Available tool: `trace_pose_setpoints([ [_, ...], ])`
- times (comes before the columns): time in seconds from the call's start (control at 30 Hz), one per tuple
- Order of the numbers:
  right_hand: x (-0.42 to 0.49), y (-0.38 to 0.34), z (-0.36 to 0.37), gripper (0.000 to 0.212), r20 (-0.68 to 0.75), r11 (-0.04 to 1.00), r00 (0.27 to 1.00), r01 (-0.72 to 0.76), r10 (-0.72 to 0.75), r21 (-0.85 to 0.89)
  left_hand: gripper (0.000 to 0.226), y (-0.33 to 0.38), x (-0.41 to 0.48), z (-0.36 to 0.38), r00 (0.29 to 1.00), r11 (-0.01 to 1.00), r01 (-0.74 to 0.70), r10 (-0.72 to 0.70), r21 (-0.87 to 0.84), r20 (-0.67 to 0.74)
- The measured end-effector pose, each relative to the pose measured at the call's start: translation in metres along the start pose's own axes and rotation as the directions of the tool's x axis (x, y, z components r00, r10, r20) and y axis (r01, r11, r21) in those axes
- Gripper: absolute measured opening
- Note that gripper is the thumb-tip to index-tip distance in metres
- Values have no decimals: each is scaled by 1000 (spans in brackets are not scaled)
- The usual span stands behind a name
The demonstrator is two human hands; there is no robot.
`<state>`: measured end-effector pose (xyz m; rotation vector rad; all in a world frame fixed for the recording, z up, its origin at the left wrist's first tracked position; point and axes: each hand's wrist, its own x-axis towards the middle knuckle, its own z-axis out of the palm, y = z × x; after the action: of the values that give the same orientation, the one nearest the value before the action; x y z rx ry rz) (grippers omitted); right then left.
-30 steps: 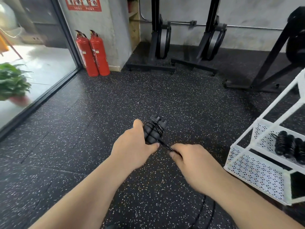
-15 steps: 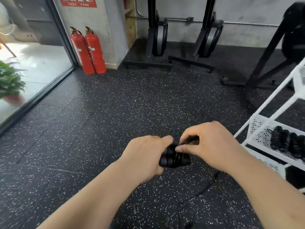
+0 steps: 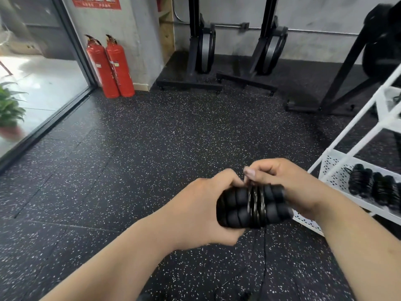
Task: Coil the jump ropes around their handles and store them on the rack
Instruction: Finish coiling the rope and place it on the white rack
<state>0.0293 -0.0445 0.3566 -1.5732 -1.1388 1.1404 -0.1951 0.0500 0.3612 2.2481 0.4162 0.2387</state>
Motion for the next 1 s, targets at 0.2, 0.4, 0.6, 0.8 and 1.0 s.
trace_pose_setpoints([
  [0.2,12,12,28,23,-202,997,977,-74,69,-18,61,-1,5,-5,975,977,110,-141,-183,-171],
  [0.4,20,23,65,40,-350,986,923,-134,160,97,64,-20,12,-2,901,965,215,-254,-147,-350],
  [0.6,13,23,75,39,-221,910,975,-89,-2,-404,65,-39,15,-15,799,912,394,-401,-114,-448],
  [0.8,-9,-5,83,27,-140,470,973,-39,-182,-882,44,-56,16,-24,791,836,529,-424,144,-441],
  [1.0,-14,-27,63,28,-108,418,942,38,-318,-907,32,-51,15,-16,906,770,420,-325,481,-271],
])
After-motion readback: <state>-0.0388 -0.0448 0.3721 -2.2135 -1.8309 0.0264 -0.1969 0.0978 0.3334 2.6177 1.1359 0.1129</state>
